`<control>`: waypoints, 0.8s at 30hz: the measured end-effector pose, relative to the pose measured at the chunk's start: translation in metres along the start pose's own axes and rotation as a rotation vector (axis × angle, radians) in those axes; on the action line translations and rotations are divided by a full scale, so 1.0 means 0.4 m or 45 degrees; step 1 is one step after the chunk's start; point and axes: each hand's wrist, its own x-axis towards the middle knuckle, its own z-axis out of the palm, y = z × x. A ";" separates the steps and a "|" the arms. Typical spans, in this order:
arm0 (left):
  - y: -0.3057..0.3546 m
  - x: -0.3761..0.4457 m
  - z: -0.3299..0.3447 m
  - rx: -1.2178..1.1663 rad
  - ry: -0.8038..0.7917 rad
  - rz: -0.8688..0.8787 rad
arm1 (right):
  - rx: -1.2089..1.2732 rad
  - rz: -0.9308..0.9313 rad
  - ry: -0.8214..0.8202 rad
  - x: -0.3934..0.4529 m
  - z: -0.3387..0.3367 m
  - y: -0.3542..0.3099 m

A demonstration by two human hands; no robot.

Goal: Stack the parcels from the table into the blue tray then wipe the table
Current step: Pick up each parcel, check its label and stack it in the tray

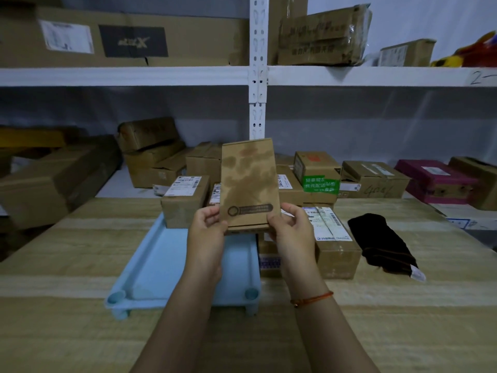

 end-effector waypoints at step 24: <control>-0.025 -0.018 -0.013 -0.607 -0.481 -0.325 | -0.349 -0.530 -0.318 -0.127 0.025 0.015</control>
